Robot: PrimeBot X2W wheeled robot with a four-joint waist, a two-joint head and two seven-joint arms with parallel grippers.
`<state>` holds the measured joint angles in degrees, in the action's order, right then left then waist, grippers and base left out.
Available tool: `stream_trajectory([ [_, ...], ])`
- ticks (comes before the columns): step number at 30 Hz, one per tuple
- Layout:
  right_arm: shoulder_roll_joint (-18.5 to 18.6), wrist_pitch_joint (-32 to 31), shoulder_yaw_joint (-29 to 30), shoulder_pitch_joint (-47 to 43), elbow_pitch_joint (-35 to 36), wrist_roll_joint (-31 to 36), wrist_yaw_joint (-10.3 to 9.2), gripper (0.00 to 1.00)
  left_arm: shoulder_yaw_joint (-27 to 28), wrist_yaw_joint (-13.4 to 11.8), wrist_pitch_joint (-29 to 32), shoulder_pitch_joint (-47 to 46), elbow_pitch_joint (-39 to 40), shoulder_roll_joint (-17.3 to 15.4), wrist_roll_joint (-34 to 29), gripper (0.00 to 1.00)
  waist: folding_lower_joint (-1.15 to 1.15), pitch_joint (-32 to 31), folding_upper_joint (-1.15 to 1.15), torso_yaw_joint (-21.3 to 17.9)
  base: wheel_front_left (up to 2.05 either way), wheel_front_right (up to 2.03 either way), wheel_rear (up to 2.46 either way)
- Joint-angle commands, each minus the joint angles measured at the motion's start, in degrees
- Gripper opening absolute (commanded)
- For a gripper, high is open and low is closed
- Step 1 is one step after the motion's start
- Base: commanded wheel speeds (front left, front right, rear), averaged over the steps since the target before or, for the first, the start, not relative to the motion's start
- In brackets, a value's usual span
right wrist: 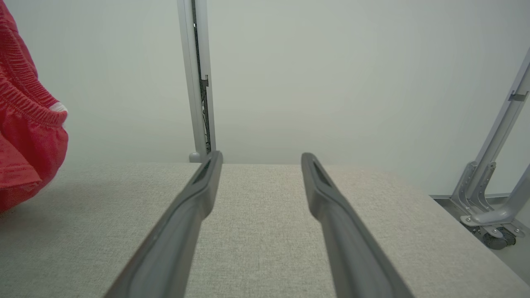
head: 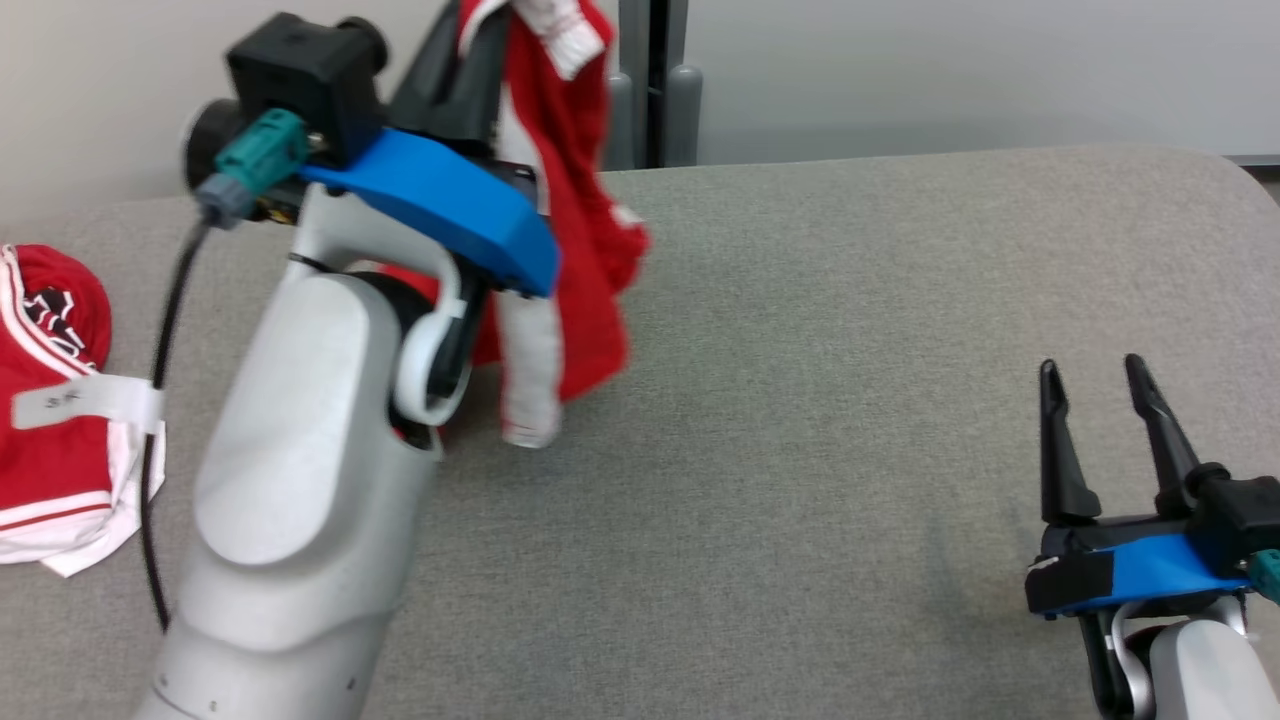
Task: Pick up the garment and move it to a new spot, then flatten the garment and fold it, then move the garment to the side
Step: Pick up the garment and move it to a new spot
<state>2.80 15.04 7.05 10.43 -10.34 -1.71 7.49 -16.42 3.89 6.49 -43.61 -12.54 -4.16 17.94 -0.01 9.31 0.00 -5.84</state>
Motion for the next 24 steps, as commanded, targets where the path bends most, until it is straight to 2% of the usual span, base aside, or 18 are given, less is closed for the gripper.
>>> stream_trajectory([
  [1, 0.16, 0.22, 0.73, 0.01, 0.24, -0.21, 0.01, 1.00, -1.18, -0.89, 0.26, 0.10, 0.77, 0.38, 1.25, 0.00, 0.01, 0.03, 0.00, -0.47, 0.00, 0.00, 0.00],
  [3, 0.15, 0.22, 1.60, 0.21, 0.30, -0.08, 0.01, 1.00, -3.50, -2.86, -0.09, 0.97, 1.36, 1.01, 3.88, 0.00, 0.01, 0.33, 0.00, -0.95, 0.00, 0.00, 0.00],
  [7, 0.16, 0.22, 2.51, 1.08, 0.37, -0.25, 0.01, 1.00, -10.78, -8.49, -3.02, 2.70, 1.50, 1.28, 13.08, 0.00, 0.01, 1.29, 0.00, -1.98, 0.00, 0.00, 0.00],
  [11, 0.16, 0.22, 2.84, 1.73, 0.73, -0.57, 0.01, 1.00, -14.35, -12.25, -6.02, 4.77, -5.50, 1.01, 15.44, 0.00, 0.01, 2.82, 0.00, -2.19, 0.00, 0.00, 0.00],
  [15, 0.16, 0.22, 2.50, 1.90, 0.46, -1.07, 0.01, 1.00, -12.22, -13.52, -10.01, 6.72, -14.96, 0.05, 16.02, 0.00, 0.01, 4.04, 0.00, -1.84, 0.00, 0.00, 0.00],
  [21, 0.16, 0.22, 1.06, 2.22, -0.04, -1.56, 0.01, 1.00, -8.87, -12.60, -14.59, 9.76, -26.49, -1.82, 18.36, 0.00, 0.01, 5.10, 0.00, -0.75, 0.00, 0.00, 0.00],
  [24, 0.16, 0.22, 0.33, 2.33, -0.17, -1.58, 0.01, 1.00, -8.07, -12.18, -15.91, 10.54, -29.27, -1.89, 19.23, 0.00, 0.01, 5.22, 0.00, -0.40, 0.00, 0.00, 0.00],
])
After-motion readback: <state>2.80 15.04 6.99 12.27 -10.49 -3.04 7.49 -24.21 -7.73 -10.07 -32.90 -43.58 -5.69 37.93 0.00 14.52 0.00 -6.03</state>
